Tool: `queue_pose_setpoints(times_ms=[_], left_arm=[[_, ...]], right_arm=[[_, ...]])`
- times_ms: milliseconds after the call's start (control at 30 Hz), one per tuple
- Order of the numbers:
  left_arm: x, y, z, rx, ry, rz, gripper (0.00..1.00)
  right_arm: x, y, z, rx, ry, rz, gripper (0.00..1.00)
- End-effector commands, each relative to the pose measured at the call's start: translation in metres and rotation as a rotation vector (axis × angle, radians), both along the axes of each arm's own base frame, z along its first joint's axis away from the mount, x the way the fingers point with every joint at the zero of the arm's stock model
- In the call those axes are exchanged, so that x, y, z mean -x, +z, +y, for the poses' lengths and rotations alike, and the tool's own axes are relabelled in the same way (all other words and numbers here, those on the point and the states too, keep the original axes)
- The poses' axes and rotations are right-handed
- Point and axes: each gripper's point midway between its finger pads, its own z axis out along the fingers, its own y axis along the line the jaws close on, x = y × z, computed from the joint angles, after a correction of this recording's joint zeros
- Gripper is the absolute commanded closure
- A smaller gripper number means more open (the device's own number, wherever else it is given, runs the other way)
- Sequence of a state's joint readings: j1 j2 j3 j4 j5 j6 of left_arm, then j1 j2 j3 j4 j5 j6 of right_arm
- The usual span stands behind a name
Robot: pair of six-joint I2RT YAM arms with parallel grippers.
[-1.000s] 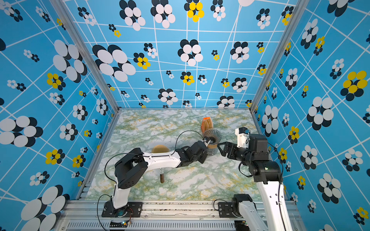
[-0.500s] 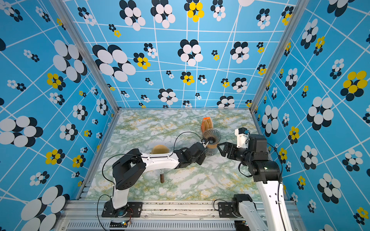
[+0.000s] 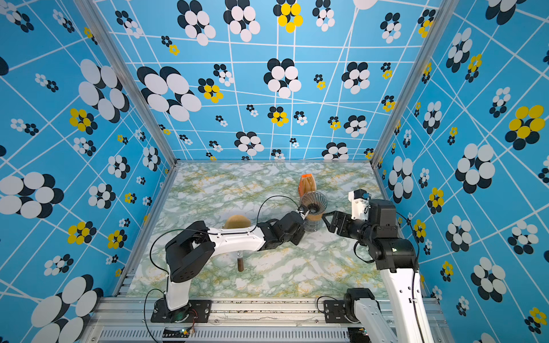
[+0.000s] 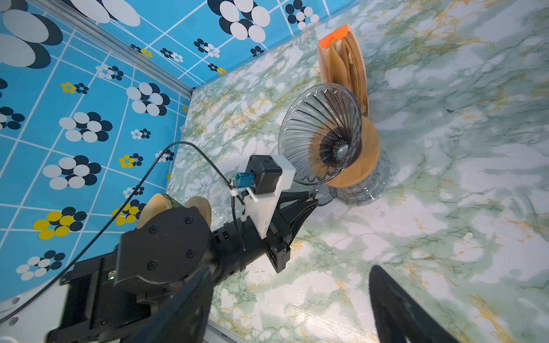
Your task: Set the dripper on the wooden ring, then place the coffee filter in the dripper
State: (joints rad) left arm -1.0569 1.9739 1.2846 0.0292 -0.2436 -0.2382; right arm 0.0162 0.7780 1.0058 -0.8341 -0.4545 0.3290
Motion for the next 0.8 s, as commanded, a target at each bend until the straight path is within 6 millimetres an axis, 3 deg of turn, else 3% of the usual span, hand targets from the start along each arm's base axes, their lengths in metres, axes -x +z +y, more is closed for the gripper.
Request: queue_pose_setpoints(times_ms=[0, 767], left_arm=[[0.007, 0.019, 0.003, 0.017, -0.008, -0.029, 0.84], [0.045, 0.02, 0.03, -0.015, 0.004, -0.05, 0.84]], right_arm=[[-0.001, -0.003, -0.003, -0.001, -0.016, 0.009, 0.16], [0.0, -0.001, -0.002, -0.003, -0.014, 0.005, 0.16]])
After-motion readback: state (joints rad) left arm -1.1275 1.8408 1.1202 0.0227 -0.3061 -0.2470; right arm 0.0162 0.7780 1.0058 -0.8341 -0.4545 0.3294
